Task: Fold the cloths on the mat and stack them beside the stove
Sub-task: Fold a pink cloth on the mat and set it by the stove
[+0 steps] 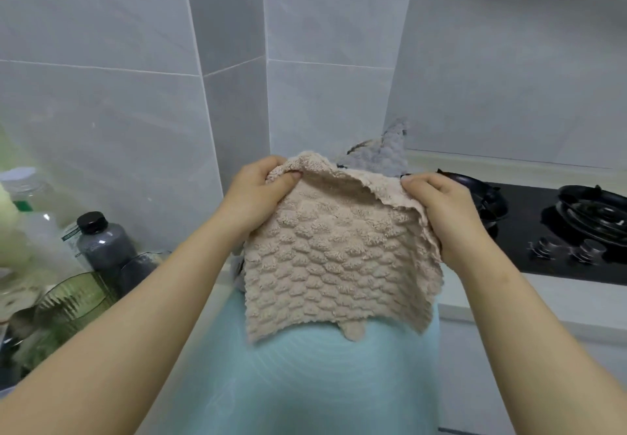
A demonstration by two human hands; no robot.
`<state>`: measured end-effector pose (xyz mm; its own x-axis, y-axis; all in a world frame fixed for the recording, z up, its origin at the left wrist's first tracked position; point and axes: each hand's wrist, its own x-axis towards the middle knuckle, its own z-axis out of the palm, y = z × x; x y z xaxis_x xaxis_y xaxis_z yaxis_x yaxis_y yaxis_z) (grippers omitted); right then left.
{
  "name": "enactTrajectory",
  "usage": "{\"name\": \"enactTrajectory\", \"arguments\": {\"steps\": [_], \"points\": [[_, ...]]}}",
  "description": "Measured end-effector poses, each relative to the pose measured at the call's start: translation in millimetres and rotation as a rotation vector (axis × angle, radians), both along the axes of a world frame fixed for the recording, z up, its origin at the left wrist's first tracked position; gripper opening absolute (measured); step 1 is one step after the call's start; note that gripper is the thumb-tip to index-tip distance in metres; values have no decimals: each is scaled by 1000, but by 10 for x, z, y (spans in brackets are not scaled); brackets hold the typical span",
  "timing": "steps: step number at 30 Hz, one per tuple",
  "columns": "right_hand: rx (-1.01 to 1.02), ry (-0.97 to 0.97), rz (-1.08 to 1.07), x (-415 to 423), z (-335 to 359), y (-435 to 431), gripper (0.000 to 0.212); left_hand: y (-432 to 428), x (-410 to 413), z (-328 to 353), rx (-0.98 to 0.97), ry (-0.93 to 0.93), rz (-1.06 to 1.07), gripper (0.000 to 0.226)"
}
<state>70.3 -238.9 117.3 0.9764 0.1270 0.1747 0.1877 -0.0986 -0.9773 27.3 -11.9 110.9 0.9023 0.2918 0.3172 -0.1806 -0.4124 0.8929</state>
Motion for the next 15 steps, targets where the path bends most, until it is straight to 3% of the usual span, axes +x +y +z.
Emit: {"name": "enactTrajectory", "arguments": {"steps": [2, 5, 10, 12, 15], "points": [[-85, 36, 93, -84, -111, -58, 17, 10, -101, -129, -27, 44, -26, 17], [-213, 226, 291, -194, -419, -97, 21, 26, -251, -470, -59, 263, -126, 17], [-638, 503, 481, -410, -1135, -100, 34, 10, -502, -1146, 166, 701, -421, 27], [-749, 571, 488, -467, -1412, -135, 33, -4, -601, -1366, 269, 797, -490, 34], [-688, 540, 332, -497, -1634, -157, 32, -30, -670, -1531, 279, 817, -383, 33]]}}
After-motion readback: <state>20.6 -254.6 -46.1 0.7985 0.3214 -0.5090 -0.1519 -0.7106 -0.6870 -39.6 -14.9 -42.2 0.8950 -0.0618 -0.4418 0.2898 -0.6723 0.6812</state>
